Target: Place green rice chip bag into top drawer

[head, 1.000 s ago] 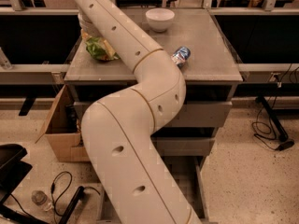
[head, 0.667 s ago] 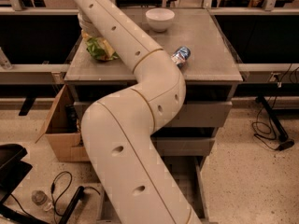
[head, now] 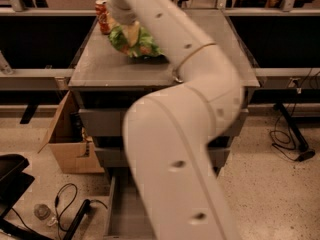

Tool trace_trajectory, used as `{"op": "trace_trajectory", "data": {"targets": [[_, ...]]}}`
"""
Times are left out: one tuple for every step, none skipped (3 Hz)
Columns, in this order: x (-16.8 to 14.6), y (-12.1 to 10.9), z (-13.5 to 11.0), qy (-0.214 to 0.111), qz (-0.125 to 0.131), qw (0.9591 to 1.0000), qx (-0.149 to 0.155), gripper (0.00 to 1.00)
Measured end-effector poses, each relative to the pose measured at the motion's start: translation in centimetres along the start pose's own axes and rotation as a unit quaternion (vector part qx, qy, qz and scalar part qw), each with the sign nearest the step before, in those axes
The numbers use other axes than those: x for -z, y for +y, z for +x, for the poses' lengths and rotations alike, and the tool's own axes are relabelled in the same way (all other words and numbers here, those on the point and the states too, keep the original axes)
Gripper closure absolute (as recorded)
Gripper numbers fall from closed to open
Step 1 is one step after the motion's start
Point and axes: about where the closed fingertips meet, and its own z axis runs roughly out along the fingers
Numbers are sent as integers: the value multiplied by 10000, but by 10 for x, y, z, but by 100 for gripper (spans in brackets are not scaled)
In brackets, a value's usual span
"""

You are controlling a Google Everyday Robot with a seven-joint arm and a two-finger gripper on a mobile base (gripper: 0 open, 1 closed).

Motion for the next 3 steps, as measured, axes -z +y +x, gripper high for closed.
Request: {"op": "trace_trajectory", "data": {"targets": [[85, 29, 49, 353, 922, 9936, -550, 100], [190, 44, 55, 644, 1903, 9738, -1068, 100], [301, 40, 7, 701, 2888, 9480, -1144, 100]]}}
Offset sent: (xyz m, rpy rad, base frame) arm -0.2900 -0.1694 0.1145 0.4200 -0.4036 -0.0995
